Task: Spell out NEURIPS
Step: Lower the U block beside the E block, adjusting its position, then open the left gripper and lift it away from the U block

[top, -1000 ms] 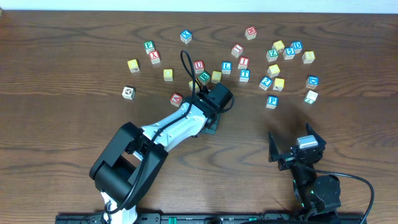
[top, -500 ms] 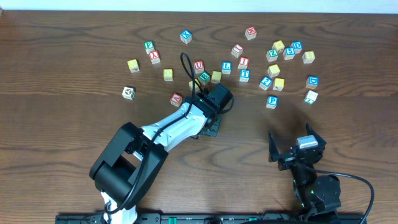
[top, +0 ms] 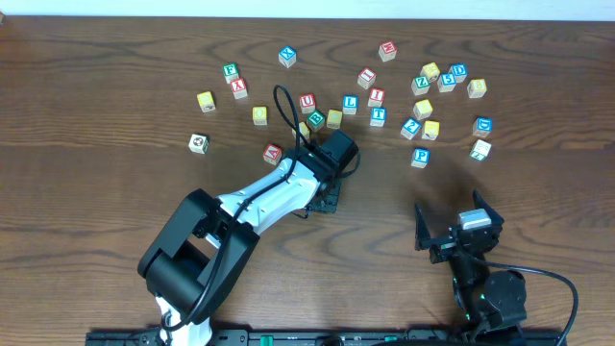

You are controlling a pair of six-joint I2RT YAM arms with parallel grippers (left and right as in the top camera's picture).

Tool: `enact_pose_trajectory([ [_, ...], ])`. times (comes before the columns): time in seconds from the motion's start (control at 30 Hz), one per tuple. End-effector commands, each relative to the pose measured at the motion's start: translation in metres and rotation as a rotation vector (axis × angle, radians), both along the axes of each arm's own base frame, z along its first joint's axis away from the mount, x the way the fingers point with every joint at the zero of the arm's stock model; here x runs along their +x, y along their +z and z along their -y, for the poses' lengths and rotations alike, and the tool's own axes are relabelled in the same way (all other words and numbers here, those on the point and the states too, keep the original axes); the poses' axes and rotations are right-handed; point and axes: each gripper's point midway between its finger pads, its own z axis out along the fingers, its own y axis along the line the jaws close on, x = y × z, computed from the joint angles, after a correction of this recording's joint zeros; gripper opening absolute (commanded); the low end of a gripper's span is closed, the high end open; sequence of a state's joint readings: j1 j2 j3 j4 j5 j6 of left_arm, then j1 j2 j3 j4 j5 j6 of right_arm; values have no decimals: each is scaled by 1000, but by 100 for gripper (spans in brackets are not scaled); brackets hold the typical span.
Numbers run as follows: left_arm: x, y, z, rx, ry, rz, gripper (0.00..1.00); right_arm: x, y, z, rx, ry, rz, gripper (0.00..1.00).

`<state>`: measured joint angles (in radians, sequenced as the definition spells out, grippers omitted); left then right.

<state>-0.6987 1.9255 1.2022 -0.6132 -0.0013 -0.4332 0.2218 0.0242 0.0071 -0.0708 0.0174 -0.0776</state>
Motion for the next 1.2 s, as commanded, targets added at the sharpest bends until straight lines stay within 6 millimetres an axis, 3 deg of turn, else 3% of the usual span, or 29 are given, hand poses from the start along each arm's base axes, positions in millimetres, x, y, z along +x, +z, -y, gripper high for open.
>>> enact_pose_trajectory([
  [0.0, -8, -7, -4, 7, 43, -38, 11, 0, -1, 1, 2, -1, -2, 99],
  [0.6, -3, -7, -9, 20, 157, -16, 10, 0, -1, 1, 2, -1, -2, 99],
  [1.17, 4, -6, -13, 43, 153, 23, 11, 0, -1, 1, 2, -1, -2, 99],
])
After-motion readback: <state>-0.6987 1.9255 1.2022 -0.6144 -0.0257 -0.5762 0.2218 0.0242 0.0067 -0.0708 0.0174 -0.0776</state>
